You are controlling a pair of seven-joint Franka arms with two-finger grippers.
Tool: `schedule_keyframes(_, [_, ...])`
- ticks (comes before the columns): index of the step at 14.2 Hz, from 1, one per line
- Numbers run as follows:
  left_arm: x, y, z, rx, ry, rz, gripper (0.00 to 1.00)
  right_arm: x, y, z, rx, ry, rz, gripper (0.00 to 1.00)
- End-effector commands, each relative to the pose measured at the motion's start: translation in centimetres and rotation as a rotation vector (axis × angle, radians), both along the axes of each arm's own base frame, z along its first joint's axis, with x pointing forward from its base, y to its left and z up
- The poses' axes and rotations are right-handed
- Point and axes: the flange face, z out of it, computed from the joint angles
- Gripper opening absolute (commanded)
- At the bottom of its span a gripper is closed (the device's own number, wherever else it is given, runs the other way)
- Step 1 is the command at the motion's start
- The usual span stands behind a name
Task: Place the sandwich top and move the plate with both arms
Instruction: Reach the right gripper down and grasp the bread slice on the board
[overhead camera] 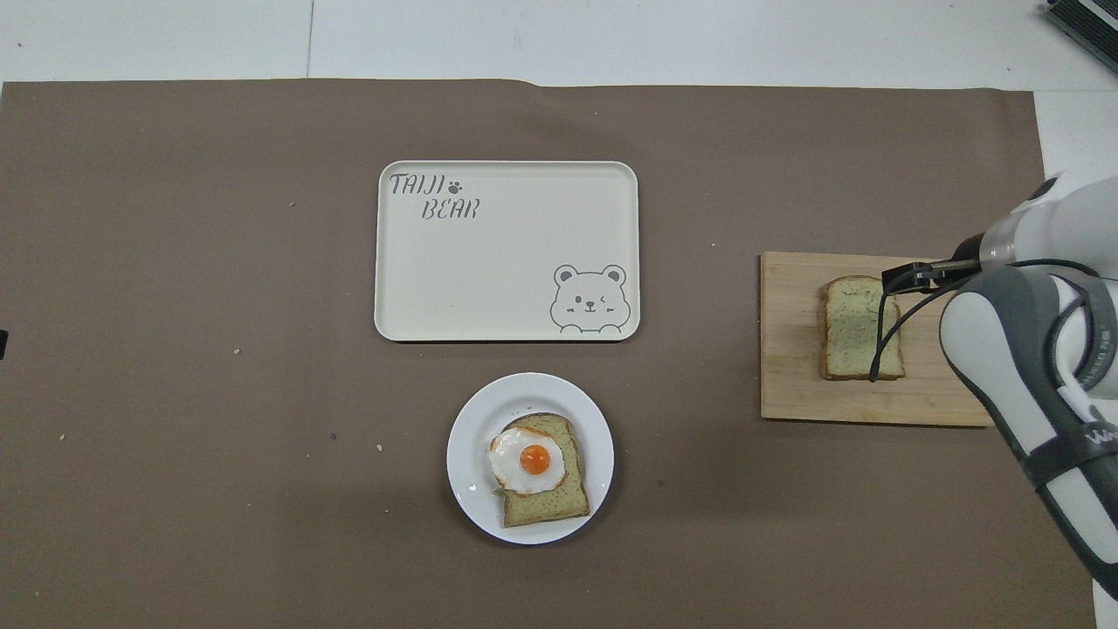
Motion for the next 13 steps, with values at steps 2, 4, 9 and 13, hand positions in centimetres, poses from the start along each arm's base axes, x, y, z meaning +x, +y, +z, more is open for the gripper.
schedule_keyframes(2, [-0.7,-0.6,0.1,0.01,0.008,-0.012,1.0,-0.4,-0.3,-1.5,-0.001,-0.001,0.016,1.0])
schedule_keyframes(4, [-0.8,-1.0,0.1,0.01,0.008,-0.018,1.0,-0.4,-0.3,-1.5,0.0,-0.001,0.015,1.0])
schedule_keyframes(9, [-0.8,-1.0,0.1,0.01,0.008,-0.017,1.0,-0.8,-1.7,-5.5,0.082,0.017,-0.04,1.0])
schedule_keyframes(13, [-0.8,-1.0,0.1,0.01,0.01,-0.017,1.0,-1.1,-2.5,-8.2,0.082,0.017,-0.029,1.0])
